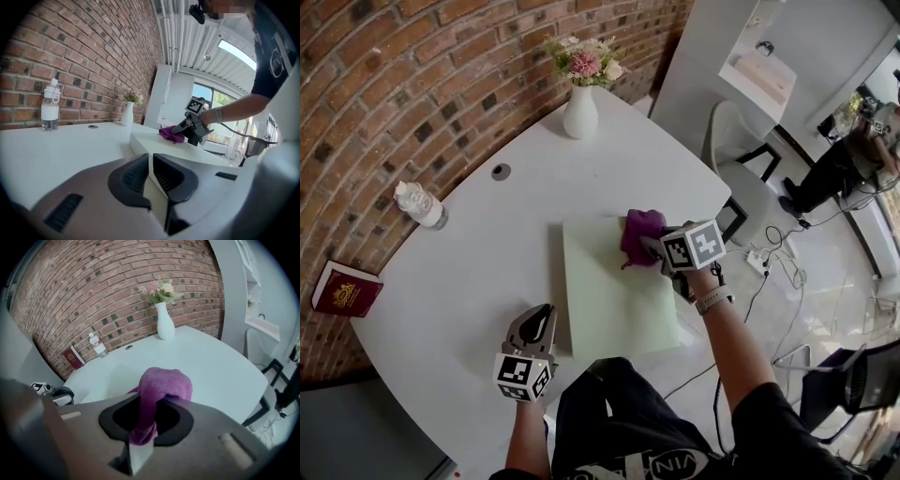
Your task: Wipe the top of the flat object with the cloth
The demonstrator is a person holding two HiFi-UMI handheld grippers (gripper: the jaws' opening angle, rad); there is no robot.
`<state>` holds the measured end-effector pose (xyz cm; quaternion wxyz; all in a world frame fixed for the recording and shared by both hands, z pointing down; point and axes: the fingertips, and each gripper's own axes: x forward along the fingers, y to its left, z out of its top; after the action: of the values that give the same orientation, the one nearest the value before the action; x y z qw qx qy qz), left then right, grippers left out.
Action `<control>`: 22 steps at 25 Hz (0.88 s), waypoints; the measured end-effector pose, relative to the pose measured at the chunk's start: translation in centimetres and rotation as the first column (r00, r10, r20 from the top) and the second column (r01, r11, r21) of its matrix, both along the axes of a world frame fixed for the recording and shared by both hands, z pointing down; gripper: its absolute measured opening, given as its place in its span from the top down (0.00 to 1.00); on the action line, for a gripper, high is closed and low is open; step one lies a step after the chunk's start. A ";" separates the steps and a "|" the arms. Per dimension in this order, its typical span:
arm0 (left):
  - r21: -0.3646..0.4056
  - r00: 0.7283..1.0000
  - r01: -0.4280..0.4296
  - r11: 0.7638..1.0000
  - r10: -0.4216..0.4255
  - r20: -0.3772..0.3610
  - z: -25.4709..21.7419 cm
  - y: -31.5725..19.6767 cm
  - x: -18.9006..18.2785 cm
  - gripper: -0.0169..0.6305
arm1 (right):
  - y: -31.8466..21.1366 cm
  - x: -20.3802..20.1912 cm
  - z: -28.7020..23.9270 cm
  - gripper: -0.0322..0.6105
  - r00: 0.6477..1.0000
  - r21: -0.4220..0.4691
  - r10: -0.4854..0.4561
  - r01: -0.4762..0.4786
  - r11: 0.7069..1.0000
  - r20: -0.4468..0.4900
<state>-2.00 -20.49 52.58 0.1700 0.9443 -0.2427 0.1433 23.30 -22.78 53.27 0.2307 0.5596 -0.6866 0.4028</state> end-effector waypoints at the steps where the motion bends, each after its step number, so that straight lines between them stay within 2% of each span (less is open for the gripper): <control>1: 0.001 1.000 0.000 1.000 0.000 0.000 0.0 0.0 0.0 0.93 | 0.4 0.6 0.0 0.85 1.000 -0.001 0.009 -0.009 1.000 -0.006; 6: -0.003 1.000 -0.003 1.000 0.003 0.000 0.0 0.3 -0.2 0.93 | 2.0 3.4 0.1 0.85 0.997 -0.002 0.076 -0.076 0.997 -0.013; 8: -0.007 1.000 0.002 1.000 -0.002 -0.001 0.0 0.3 -0.4 0.93 | 2.4 4.6 -0.1 0.85 0.994 0.002 0.103 -0.103 0.995 -0.045; 11: -0.005 1.000 0.013 1.000 -0.013 -0.004 -0.3 0.2 -0.7 0.93 | 3.0 6.1 -1.5 0.85 0.977 0.065 0.144 -0.136 0.989 -0.155; 13: -0.005 1.000 0.024 1.000 -0.024 -0.013 -0.6 0.1 -1.1 0.93 | 3.3 5.5 -3.1 0.85 0.970 0.133 0.158 -0.135 0.982 -0.183; 17: -0.001 0.999 0.038 0.999 -0.038 -0.027 -1.1 -0.1 -1.4 0.93 | 3.3 0.8 -5.7 0.85 0.990 0.219 0.128 -0.111 0.969 -0.066; 22: 0.017 0.997 0.054 0.998 -0.053 -0.047 -2.2 -0.5 -1.4 0.93 | 2.3 -7.9 -6.6 0.85 0.995 0.231 -0.017 -0.007 0.973 0.102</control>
<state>-3.39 -21.01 50.40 0.1706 0.9420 -0.2654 0.1145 15.42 -20.44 46.72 0.1292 0.5594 -0.7412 0.3477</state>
